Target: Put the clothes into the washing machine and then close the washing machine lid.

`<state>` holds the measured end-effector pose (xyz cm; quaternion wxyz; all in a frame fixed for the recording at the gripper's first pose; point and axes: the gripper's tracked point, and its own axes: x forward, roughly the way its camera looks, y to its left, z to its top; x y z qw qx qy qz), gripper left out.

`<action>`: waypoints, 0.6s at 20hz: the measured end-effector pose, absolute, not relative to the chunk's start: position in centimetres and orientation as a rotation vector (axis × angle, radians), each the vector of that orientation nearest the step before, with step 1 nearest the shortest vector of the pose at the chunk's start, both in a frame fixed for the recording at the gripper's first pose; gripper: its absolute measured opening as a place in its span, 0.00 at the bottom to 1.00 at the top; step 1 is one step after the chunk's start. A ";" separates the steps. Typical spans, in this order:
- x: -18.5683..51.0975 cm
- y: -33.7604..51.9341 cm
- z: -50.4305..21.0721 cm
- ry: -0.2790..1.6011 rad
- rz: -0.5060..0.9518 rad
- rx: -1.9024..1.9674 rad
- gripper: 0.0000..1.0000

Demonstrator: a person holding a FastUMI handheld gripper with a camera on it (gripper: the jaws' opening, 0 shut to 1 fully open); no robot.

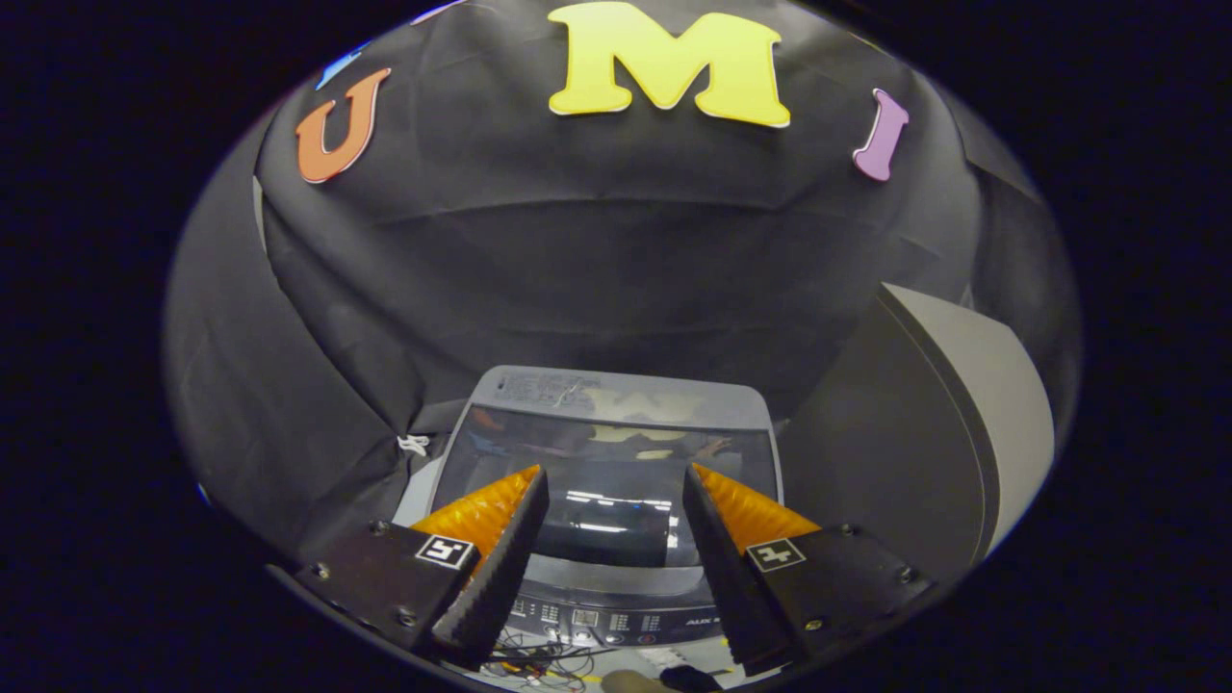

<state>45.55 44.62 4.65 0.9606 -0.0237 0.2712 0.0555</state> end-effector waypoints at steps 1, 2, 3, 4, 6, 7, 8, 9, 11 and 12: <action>45.0 44.4 4.9 0.542 0.115 -0.048 0.88; 44.4 44.0 5.3 0.536 0.115 -0.052 0.89; 43.7 43.6 5.7 0.525 0.122 -0.049 0.88; 42.9 43.1 6.4 0.508 0.126 -0.042 0.88; 41.0 41.8 8.3 0.456 0.138 -0.041 0.88; 39.9 40.9 9.8 0.414 0.152 -0.038 0.88; 38.6 39.9 11.2 0.374 0.164 -0.033 0.89; 37.4 38.6 12.4 0.335 0.172 -0.024 0.89; 34.7 35.6 14.9 0.258 0.177 -0.007 0.88; 33.4 33.7 16.0 0.220 0.175 -0.002 0.89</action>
